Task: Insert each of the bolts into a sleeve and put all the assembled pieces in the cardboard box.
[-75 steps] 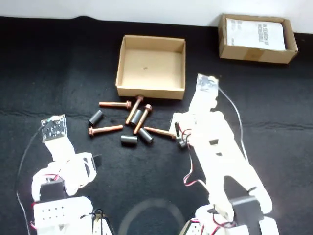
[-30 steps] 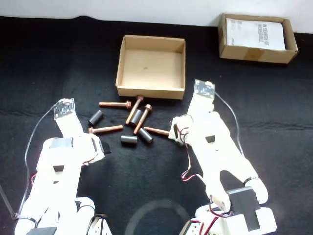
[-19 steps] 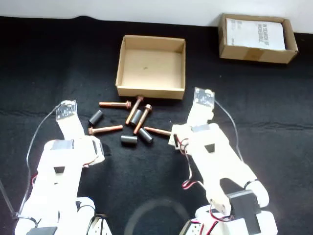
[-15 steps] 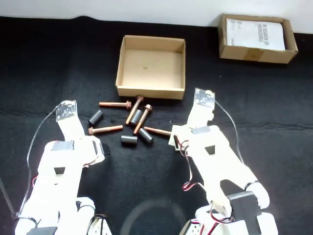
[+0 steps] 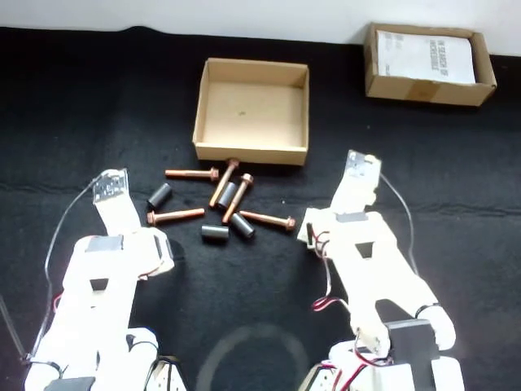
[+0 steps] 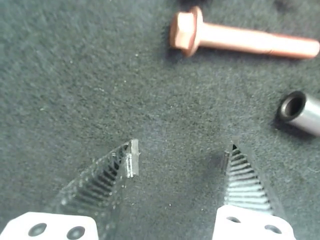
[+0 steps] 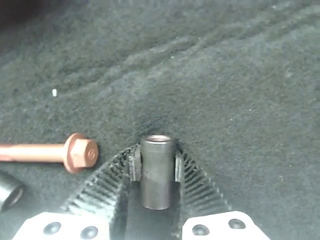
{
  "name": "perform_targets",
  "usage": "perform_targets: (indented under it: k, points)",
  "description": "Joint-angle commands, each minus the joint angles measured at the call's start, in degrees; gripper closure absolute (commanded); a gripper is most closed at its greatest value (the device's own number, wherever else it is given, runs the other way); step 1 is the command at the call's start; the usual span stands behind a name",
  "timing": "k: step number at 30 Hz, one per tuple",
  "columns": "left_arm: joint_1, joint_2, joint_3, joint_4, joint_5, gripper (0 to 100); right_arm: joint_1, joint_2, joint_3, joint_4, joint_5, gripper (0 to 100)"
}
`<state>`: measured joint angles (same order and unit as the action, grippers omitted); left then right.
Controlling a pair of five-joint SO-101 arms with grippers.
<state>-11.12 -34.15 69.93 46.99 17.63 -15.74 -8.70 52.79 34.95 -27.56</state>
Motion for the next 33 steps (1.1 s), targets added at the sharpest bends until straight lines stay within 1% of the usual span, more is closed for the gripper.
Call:
perform_targets:
  k: [1,4,5,8,11,14,16,19,22,24,26,27,28,31,33]
  points:
    - [-0.8,0.0,-0.3,-0.7,0.1,72,2.7,-0.3,-0.7,-0.6,-0.1,99.2]
    - [-0.7,0.0,-2.7,-0.3,0.3,72,4.6,-1.9,-3.6,3.0,0.1,99.2]
    - [-0.7,0.1,-4.4,1.2,0.3,72,4.9,-2.9,-4.8,5.1,0.1,99.2]
    - [-0.3,0.1,-11.5,9.2,0.4,73,5.1,-7.6,-9.4,12.1,0.1,99.2]
    - [1.0,0.2,-18.6,14.8,0.4,73,5.1,-13.3,-13.8,18.0,0.2,99.2]
    - [3.7,0.2,-24.7,20.2,0.4,73,5.1,-19.3,-16.9,22.7,0.6,99.2]
    - [6.2,0.2,-28.2,23.3,0.4,73,5.1,-23.1,-18.0,25.5,3.3,99.2]
    - [10.2,0.2,-31.8,25.8,0.4,73,5.2,-29.1,-18.0,29.8,5.4,99.2]
    - [14.3,1.4,-33.7,26.1,0.2,73,5.3,-35.3,-17.7,33.9,6.9,99.2]
    - [16.6,5.1,-35.4,26.1,0.0,73,5.9,-39.3,-17.6,36.6,7.8,99.2]
    - [17.8,10.8,-37.8,26.2,-0.2,73,8.3,-42.9,-17.6,38.5,8.3,99.2]
    - [17.9,14.1,-39.3,26.2,-1.3,72,10.0,-44.4,-17.5,39.3,8.3,99.2]
    - [17.8,17.8,-41.2,26.2,-4.2,72,12.3,-45.8,-17.5,39.9,8.3,99.2]
    - [17.5,27.9,-46.8,26.2,-16.2,72,20.1,-49.8,-15.0,40.0,8.8,99.2]
    - [17.6,33.2,-50.3,26.2,-23.1,72,24.8,-52.3,-12.0,39.9,12.7,99.2]
